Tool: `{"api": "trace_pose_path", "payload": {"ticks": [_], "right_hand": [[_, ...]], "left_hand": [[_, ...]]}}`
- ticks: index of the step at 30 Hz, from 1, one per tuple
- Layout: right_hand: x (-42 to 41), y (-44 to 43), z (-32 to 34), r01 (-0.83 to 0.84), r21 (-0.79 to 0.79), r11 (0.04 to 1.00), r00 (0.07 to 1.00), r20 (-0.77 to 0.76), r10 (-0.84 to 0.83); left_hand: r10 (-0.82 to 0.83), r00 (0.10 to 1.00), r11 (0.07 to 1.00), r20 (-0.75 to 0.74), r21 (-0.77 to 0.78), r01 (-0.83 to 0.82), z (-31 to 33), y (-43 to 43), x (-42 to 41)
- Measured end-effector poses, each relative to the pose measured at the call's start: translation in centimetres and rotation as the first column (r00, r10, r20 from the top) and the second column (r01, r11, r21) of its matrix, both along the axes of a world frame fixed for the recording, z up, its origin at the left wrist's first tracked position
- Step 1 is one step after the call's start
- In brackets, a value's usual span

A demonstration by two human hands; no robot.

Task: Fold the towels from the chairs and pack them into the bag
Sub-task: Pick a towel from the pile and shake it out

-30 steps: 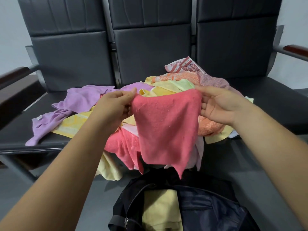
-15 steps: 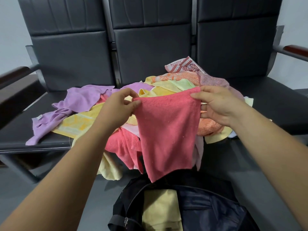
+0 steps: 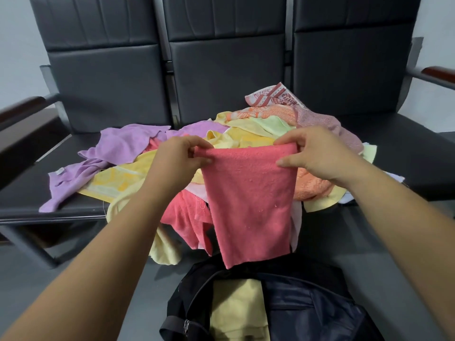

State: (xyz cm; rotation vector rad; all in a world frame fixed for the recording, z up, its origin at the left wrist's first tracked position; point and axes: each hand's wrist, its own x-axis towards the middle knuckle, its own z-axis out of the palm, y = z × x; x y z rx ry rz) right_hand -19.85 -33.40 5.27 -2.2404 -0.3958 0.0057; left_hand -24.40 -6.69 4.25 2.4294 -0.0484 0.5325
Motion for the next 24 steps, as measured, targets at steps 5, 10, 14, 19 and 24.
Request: {"api": "trace_pose_path", "payload": {"ticks": [5,10,14,19,24], "right_hand": [[-0.4,-0.3,0.5,-0.032,-0.051,0.998,0.990,0.139,0.038],[-1.6,0.9,-0.1,-0.185,0.680,0.710,0.894,-0.183,0.409],[-2.0,2.9,-1.4,-0.252,0.627,0.737,0.852,-0.218,0.476],[-1.3,2.4,-0.5,-0.063,0.802,0.594,0.897,-0.215,0.385],[-0.1,0.6,0.1,0.112,0.887,0.448,0.903,-0.279,0.327]], "left_hand": [[-0.060,0.998,0.994,0.011,-0.096,0.060,-0.4,-0.2,0.2],[-0.326,0.945,0.854,-0.033,-0.438,0.280,0.4,-1.4,-0.4],[-0.356,0.934,0.841,-0.019,-0.442,0.311,0.6,-2.8,-0.8],[-0.504,0.851,0.613,-0.145,-0.755,0.234,-0.7,-2.2,-0.4],[-0.625,0.630,0.764,-0.461,-0.529,0.371,-2.7,-1.3,-1.0]]}}
